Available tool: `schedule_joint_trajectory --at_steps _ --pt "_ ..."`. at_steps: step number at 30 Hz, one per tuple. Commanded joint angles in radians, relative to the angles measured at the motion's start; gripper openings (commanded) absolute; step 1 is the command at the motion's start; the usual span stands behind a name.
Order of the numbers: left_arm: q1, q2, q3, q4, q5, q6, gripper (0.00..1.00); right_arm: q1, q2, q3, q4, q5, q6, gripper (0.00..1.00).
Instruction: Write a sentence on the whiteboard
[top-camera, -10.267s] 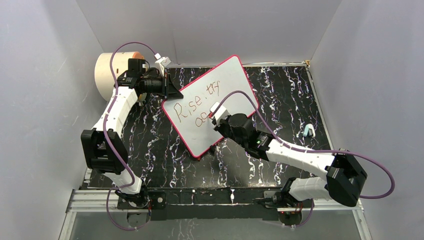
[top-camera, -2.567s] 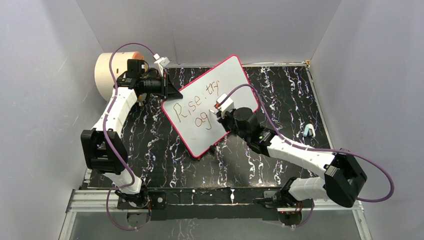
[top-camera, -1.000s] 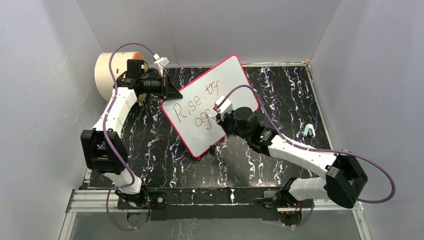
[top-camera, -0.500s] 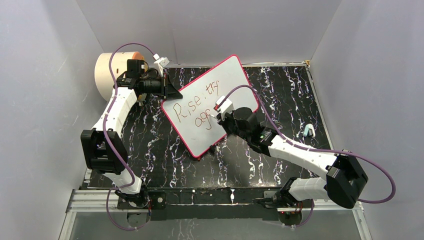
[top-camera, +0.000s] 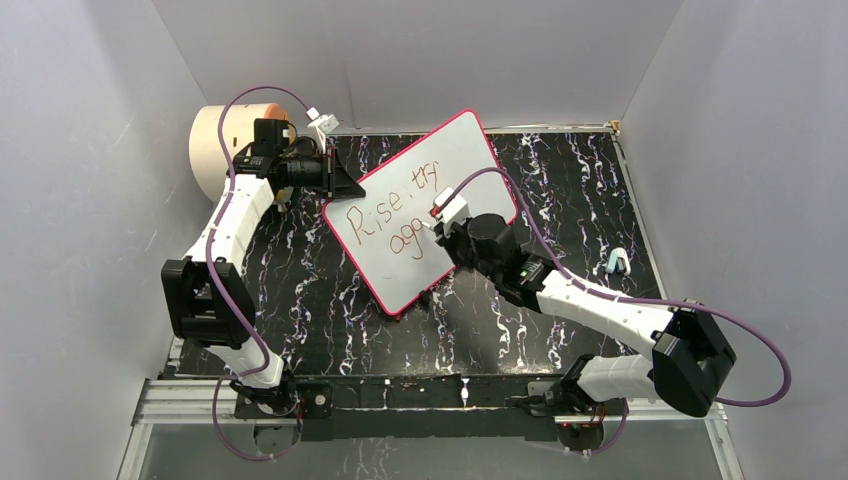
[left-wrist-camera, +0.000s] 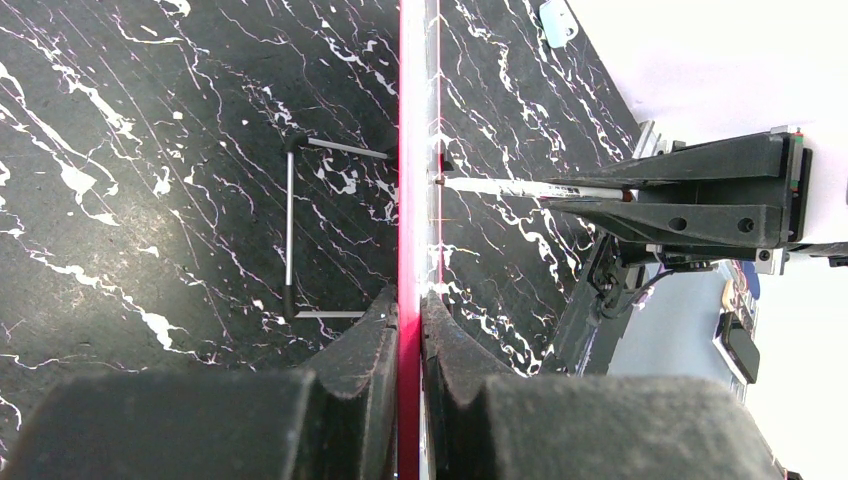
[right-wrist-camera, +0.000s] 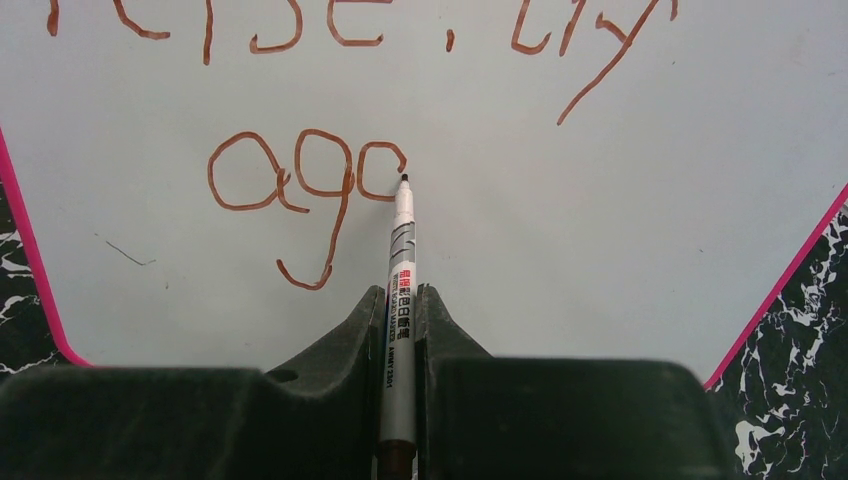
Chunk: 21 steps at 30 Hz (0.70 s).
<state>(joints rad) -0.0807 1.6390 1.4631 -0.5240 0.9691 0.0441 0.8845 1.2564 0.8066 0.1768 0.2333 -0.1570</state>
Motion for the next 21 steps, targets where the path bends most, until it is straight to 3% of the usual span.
schedule_joint_trajectory --at_steps 1,21 --pt "-0.019 0.000 -0.035 -0.090 -0.047 0.042 0.00 -0.004 -0.004 0.012 0.107 0.003 -0.004 0.00" --pt "-0.019 -0.005 -0.037 -0.089 -0.046 0.042 0.00 -0.003 0.019 0.019 0.036 -0.021 0.009 0.00"
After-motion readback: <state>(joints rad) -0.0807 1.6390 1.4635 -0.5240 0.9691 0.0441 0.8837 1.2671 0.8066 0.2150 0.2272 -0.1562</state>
